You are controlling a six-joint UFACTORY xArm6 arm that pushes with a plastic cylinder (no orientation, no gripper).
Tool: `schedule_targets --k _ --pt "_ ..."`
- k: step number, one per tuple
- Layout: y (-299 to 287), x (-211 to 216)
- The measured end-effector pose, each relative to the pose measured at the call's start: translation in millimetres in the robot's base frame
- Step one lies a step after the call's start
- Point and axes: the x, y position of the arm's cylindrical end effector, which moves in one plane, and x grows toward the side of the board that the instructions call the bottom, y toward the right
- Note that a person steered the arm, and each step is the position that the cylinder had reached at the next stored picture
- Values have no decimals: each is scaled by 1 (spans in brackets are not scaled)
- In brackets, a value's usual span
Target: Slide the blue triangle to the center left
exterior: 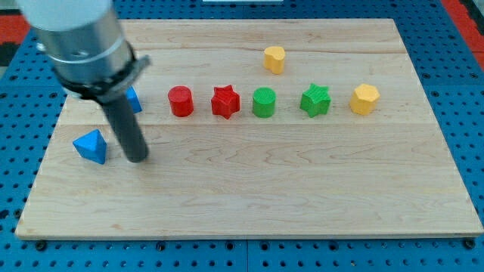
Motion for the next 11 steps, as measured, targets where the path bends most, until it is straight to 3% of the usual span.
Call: schedule_targets --k 2,4,6,11 --pt "-95 4" --pt "-104 -19" --pt "-130 5" --pt "-119 -73"
